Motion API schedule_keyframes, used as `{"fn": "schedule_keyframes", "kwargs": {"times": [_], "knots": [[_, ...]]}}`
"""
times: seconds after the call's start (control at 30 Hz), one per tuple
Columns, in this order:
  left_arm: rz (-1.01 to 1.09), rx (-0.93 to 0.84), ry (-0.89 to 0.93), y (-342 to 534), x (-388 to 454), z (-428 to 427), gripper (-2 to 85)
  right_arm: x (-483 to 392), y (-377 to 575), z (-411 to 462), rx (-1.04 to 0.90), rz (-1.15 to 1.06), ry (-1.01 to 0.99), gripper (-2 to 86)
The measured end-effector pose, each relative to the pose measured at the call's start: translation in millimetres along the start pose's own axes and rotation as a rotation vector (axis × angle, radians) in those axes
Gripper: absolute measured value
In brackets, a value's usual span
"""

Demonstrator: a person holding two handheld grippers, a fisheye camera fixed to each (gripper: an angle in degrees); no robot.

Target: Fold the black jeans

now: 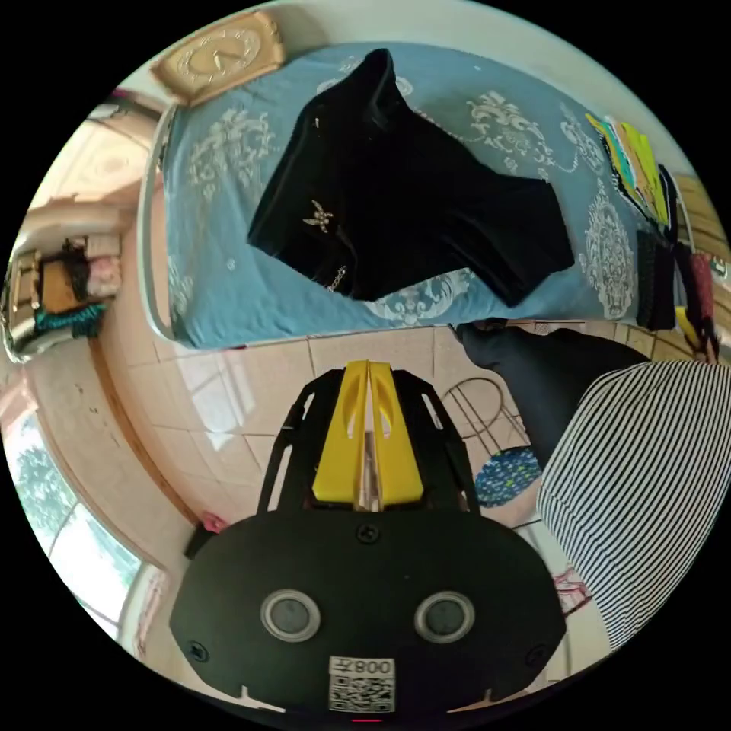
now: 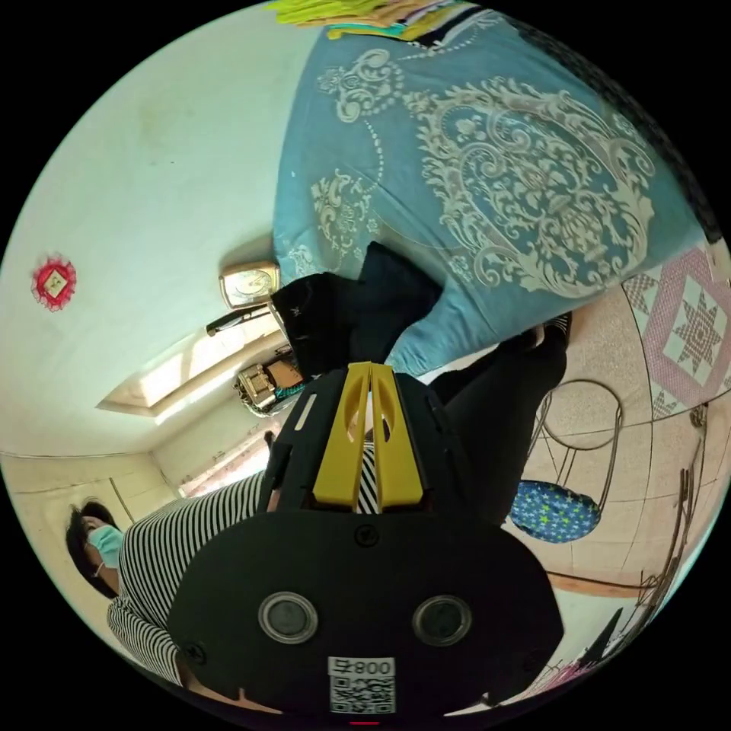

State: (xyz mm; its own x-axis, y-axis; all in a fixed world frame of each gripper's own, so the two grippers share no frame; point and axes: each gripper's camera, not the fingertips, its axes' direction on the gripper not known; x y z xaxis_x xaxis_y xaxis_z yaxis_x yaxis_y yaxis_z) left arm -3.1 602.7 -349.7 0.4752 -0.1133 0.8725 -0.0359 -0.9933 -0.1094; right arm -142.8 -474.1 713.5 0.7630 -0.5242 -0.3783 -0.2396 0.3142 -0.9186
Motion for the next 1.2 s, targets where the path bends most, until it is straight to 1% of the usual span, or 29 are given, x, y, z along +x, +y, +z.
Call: {"fn": "schedule_keyframes", "kwargs": {"times": [0.03,0.07,0.1,0.17,0.2,0.3,0.37,0.5,0.6,0.77,0.93,1.03,1.1,1.2], "knots": [[-0.036,-0.034,0.041,7.3,2.6,18.3,0.2,15.0,9.2,-0.8,0.001,0.035,-0.009,0.1],[-0.107,-0.078,0.157,22.3,8.4,47.8,0.2,34.0,27.8,-2.9,-0.003,0.068,-0.012,0.1],[-0.166,-0.09,0.269,34.9,16.0,68.3,0.2,41.1,42.5,-3.4,-0.021,0.075,0.037,0.1],[-0.224,-0.083,0.384,46.6,31.7,89.4,0.2,42.1,56.7,1.2,-0.061,0.069,0.1,0.0],[-0.235,-0.083,0.448,48.4,44.8,101.0,0.2,39.7,61.9,7.8,-0.093,0.059,0.114,0.0],[-0.199,-0.083,0.528,38.7,85.0,119.3,0.2,23.2,70.3,32.7,-0.17,0.002,0.184,-0.1],[-0.135,-0.086,0.543,27.8,114.1,124.5,0.2,10.7,77.1,52.6,-0.226,-0.039,0.23,-0.1],[-0.024,-0.07,0.516,0.4,175.8,131.9,0.2,-5.1,104.9,99.8,-0.354,-0.102,0.308,0.0],[-0.015,-0.026,0.518,-26.8,206.0,136.6,0.2,-0.8,131.6,124.6,-0.415,-0.111,0.356,0.0],[0.001,0.025,0.511,-67.3,241.0,139.4,0.8,14.6,166.5,144.3,-0.436,-0.099,0.389,0.0],[-0.052,0.006,0.561,-61.8,280.8,166.9,3.6,34.6,176.0,165.9,-0.446,-0.114,0.405,0.0],[-0.119,-0.072,0.587,-46.4,306.6,211.3,6.2,49.8,176.2,191.5,-0.503,-0.14,0.389,0.0],[-0.207,-0.108,0.628,-35.3,319.0,245.4,7.0,61.3,183.1,211.4,-0.549,-0.162,0.385,0.0],[-0.323,-0.088,0.7,-24.6,332.0,273.8,7.2,76.0,198.5,230.5,-0.598,-0.19,0.399,0.0]]}}
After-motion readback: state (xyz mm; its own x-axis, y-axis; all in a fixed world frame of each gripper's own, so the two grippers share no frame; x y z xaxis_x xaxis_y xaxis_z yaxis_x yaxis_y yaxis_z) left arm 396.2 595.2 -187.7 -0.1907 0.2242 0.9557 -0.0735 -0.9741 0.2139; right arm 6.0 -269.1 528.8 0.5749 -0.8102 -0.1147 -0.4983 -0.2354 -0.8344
